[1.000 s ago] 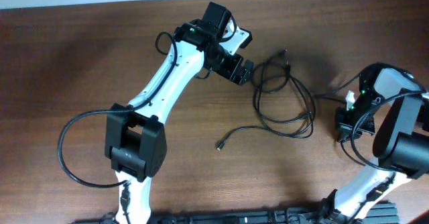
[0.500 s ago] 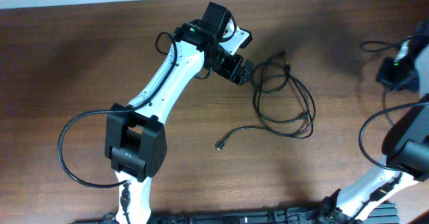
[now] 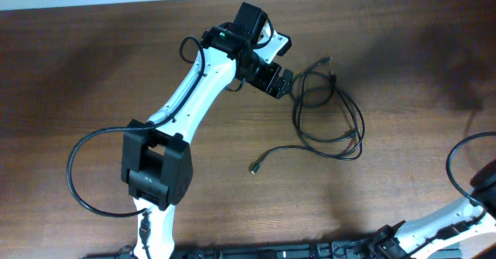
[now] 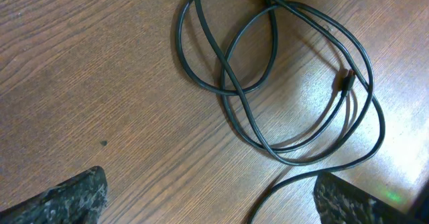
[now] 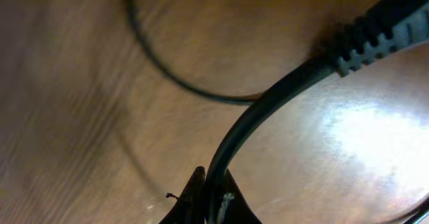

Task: Untangle cables

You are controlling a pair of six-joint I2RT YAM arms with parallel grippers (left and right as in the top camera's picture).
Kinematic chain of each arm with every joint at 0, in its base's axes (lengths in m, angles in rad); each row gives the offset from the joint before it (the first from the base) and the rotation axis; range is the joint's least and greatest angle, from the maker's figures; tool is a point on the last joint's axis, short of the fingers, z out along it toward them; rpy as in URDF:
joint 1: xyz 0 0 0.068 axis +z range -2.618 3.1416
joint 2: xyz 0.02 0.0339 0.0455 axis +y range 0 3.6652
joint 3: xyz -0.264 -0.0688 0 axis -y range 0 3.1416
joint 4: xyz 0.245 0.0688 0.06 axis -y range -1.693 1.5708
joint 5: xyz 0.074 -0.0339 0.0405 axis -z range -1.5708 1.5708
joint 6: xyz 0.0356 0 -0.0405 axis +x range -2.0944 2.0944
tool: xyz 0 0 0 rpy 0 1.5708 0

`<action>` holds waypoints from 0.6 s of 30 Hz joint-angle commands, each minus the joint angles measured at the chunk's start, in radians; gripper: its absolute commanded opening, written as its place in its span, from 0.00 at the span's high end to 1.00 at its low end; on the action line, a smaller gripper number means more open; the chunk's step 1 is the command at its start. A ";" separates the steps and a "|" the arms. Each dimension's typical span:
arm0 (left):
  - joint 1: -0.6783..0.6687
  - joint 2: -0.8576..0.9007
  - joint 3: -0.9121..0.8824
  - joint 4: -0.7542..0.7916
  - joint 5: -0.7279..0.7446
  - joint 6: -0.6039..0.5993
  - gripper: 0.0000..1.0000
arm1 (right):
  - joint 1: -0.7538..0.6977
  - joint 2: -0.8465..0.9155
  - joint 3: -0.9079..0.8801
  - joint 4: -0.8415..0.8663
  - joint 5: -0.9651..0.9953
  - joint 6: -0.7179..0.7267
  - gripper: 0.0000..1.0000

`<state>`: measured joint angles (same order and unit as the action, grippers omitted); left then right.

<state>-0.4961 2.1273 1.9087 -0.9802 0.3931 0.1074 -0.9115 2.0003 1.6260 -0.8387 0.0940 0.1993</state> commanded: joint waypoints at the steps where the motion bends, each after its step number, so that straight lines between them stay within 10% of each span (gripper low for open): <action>1: 0.005 0.005 0.003 0.002 0.011 -0.010 0.01 | -0.027 0.005 0.018 0.002 0.011 0.075 0.92; 8: 0.005 0.005 0.003 0.002 0.011 -0.009 0.01 | -0.038 0.005 0.018 0.001 -0.056 0.090 0.20; 18: 0.015 -0.007 0.003 -0.005 -0.002 -0.009 0.01 | -0.035 0.000 0.018 -0.114 -0.691 -0.355 0.01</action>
<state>-0.4961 2.1273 1.9087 -0.9806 0.3927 0.1074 -0.9466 2.0003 1.6264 -0.9192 -0.3794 0.0204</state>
